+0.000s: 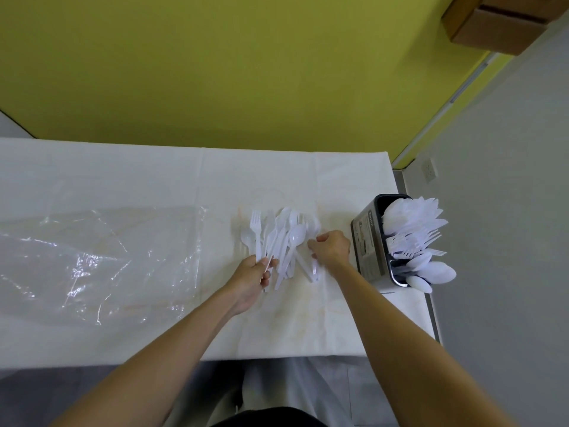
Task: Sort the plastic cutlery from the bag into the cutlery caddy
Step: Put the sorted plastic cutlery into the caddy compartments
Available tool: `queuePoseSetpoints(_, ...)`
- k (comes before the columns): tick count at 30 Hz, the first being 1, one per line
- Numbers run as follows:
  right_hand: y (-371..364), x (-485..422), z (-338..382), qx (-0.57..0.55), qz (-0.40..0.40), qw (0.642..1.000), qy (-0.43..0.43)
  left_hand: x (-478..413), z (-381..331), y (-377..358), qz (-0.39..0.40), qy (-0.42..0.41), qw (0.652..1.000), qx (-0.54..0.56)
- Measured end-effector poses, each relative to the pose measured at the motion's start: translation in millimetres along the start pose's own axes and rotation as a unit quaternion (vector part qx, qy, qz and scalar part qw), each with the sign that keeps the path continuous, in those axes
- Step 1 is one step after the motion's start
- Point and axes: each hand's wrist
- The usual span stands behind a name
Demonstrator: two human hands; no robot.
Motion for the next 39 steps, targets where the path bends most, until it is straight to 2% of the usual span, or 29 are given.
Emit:
queuePoseSetpoints(3, 11.2, 5.2, 0.4, -0.083, -0.016, 0.996, 0.02, -2.8, -1.8, -1.0, 0.006, -0.001, 0.997, -0.077)
queuePoseSetpoints(6, 20.9, 9.1, 6.8, -0.179, 0.002, 0.982, 0.056, -7.2, -5.3, -4.0, -0.002, -0.013, 0.989, -0.145)
queuePoseSetpoints(9, 25.0, 13.1, 16.0, -0.259, 0.079, 0.96, 0.064, -9.8, -7.4, -10.0, -0.008, -0.033, 0.985, -0.168)
queuePoseSetpoints(11, 21.9, 17.3, 21.5, -0.275, 0.161, 0.946, 0.067, -8.9, -7.7, -13.6, -0.009, -0.035, 0.979, -0.201)
queuePoseSetpoints(13, 14.6, 21.4, 24.8, -0.278, 0.196, 0.937, 0.076, -8.6, -7.1, -16.2, 0.0, -0.038, 0.97, -0.24)
queuePoseSetpoints(18, -4.0, 24.1, 24.8, -0.281, 0.181, 0.939, 0.079, -9.5, -2.1, -10.7, -0.019, -0.03, 0.97, -0.242)
queuePoseSetpoints(20, -10.9, 23.6, 21.2, -0.231, 0.095, 0.967, 0.055, -9.4, 0.1, -5.6, -0.03, -0.019, 0.971, -0.238)
queuePoseSetpoints(22, -14.4, 26.7, 17.5, -0.134, -0.036, 0.99, 0.03, -9.9, 2.0, -0.5, -0.053, -0.013, 0.976, -0.21)
queuePoseSetpoints(23, -17.0, 29.0, 16.3, -0.084, -0.067, 0.994, 0.017, -9.3, 2.4, 2.2, -0.068, -0.011, 0.979, -0.19)
queuePoseSetpoints(26, -30.2, 35.2, 11.1, 0.018, -0.036, 0.999, 0.011, -9.7, 3.7, 8.9, -0.108, 0.001, 0.983, -0.146)
queuePoseSetpoints(28, -38.4, 37.3, 11.1, 0.039, -0.023, 0.999, 0.017, -11.7, 6.7, 12.8, -0.119, 0.007, 0.983, -0.136)
queuePoseSetpoints(35, -35.3, 34.0, 14.6, -0.031, -0.015, 0.999, 0.019, -9.0, 6.4, 17.2, -0.097, 0.017, 0.985, -0.144)
queuePoseSetpoints(39, -21.0, 31.0, 11.6, -0.098, -0.044, 0.994, 0.009, -8.4, 6.2, 17.6, -0.094, 0.005, 0.982, -0.162)
Point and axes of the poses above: each hand's wrist, its own x-axis away from the middle knuckle, its own y-axis out of the back of the hand, z = x × y, and after that the axes turned 7 degrees about z, right-handed
